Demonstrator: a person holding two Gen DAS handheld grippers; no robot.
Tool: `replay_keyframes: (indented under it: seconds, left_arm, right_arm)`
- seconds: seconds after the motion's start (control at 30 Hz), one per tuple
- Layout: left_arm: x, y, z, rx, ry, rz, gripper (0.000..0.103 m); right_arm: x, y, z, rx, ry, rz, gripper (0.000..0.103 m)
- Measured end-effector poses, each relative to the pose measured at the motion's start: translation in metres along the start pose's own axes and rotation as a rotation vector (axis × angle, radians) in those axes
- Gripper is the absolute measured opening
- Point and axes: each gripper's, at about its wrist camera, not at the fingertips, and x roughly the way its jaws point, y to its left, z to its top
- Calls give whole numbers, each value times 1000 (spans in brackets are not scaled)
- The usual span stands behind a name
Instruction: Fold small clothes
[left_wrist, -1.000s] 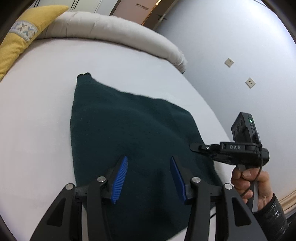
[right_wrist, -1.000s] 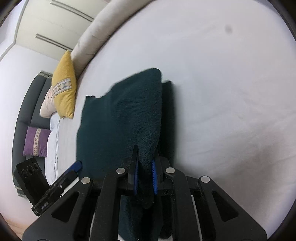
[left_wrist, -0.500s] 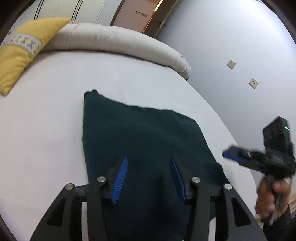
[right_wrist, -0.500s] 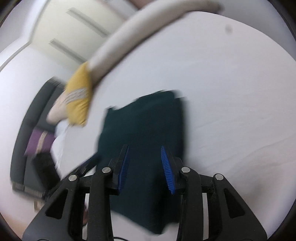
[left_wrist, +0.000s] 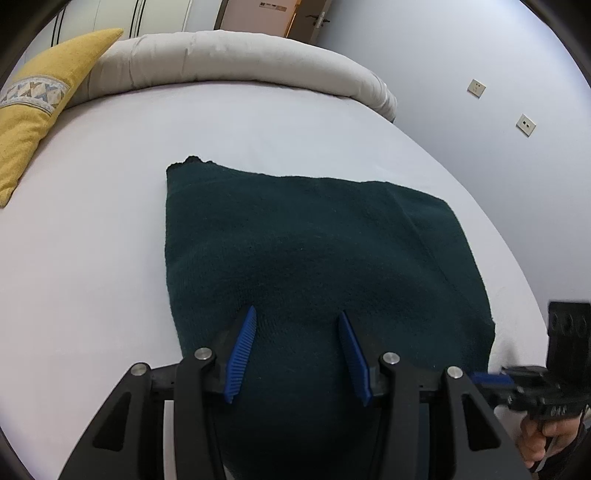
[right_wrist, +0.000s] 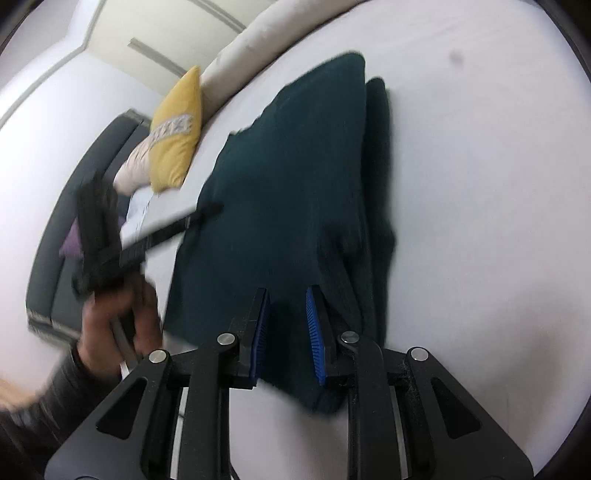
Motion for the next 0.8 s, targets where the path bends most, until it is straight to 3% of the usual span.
replay_keyframes:
  seconds: [0.13, 0.23, 0.3, 0.43, 0.5, 0.53, 0.57, 0.7, 0.73, 0.8]
  left_arm:
    - [-1, 1, 1, 2, 1, 3, 50]
    - [-10, -1, 5, -13, -11, -4, 49]
    - [-18, -2, 5, -18, -24, 8, 49]
    - [-32, -14, 8, 34, -86, 59, 49]
    - [-20, -19, 7, 85, -44, 107, 49]
    - [-8, -17, 5, 90, 5, 111, 49]
    - [-1, -13, 1, 94, 5, 108, 50]
    - [1, -12, 0, 118, -9, 119, 51]
    - [3, -12, 0, 128, -9, 126, 51]
    - [5, -10, 0, 124, -10, 122, 51]
  right_arm:
    - [-24, -4, -19, -4, 31, -41, 18]
    - [-36, 9, -18, -50, 68, -120, 19]
    - [-49, 20, 1, -62, 21, -165, 24]
    - [-52, 28, 59, -45, -105, -104, 24]
    - [-37, 32, 89, -47, -111, -57, 24]
    - [-20, 37, 103, -37, -94, -17, 24]
    - [-2, 35, 118, -6, -63, 17, 24]
    - [53, 2, 149, 117, 7, -54, 22]
    - [62, -12, 152, 175, 9, -35, 19]
    - [64, -36, 155, 253, -57, -2, 17]
